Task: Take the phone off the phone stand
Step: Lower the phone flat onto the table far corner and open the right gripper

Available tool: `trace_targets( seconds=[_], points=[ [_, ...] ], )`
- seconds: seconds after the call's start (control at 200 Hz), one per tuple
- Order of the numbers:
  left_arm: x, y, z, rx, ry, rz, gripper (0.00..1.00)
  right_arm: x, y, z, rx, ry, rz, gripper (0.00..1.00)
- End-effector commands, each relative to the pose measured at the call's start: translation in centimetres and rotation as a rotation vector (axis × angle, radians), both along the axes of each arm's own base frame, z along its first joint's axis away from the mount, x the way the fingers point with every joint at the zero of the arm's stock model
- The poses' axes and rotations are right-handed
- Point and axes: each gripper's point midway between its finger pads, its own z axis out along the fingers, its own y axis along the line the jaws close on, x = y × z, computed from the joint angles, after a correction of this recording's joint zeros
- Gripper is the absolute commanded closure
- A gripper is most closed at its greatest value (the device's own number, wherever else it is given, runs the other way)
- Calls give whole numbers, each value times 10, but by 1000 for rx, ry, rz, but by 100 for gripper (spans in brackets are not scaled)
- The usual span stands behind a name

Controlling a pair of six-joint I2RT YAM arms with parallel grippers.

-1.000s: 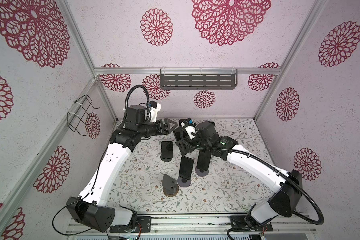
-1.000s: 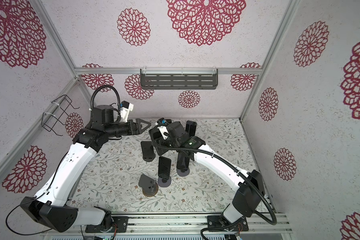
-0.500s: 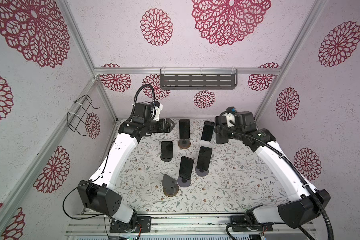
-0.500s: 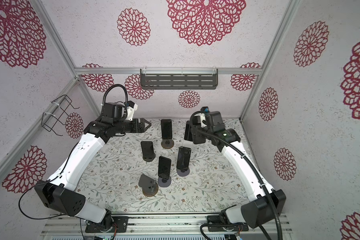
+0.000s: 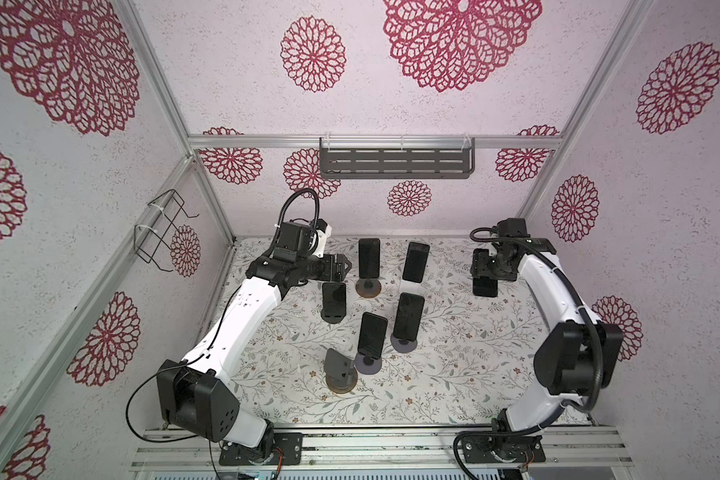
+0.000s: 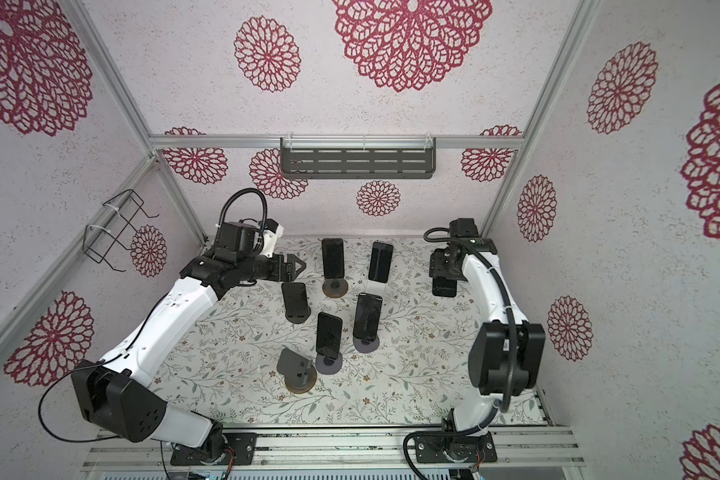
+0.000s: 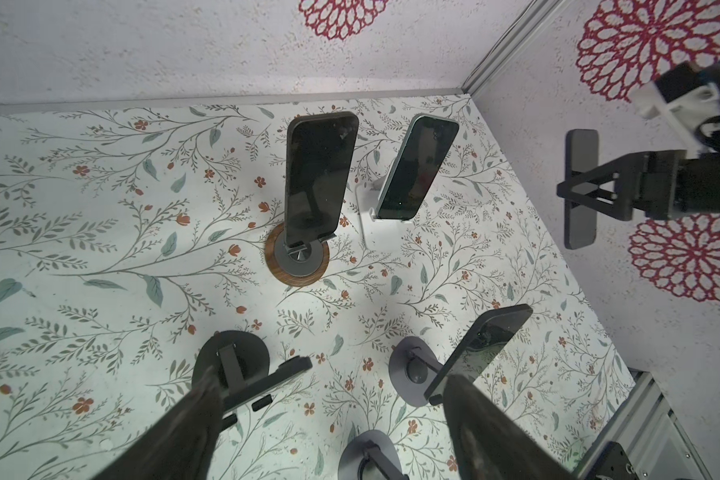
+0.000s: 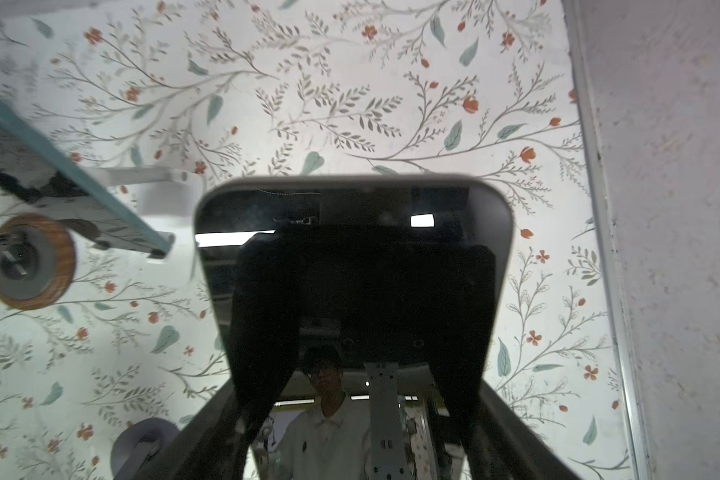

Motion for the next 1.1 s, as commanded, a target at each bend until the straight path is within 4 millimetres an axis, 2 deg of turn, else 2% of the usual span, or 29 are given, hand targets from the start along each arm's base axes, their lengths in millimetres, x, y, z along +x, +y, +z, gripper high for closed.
trace_targets(
  seconds=[0.0,0.165,0.595,0.916,1.096],
  points=[
    [-2,-4,9,5,-56,-35,12,17,6,3,11,-12,47,100],
    [-6,-5,12,4,-76,-44,12,44,11,-31,13,44,64,100],
    [-8,-2,12,27,-76,-48,11,101,7,-83,-54,87,109,100],
    [-8,0,8,46,-70,-54,11,116,17,-112,-39,111,128,100],
    [-8,-1,5,47,-61,-60,10,121,14,-124,-61,124,122,100]
  ],
)
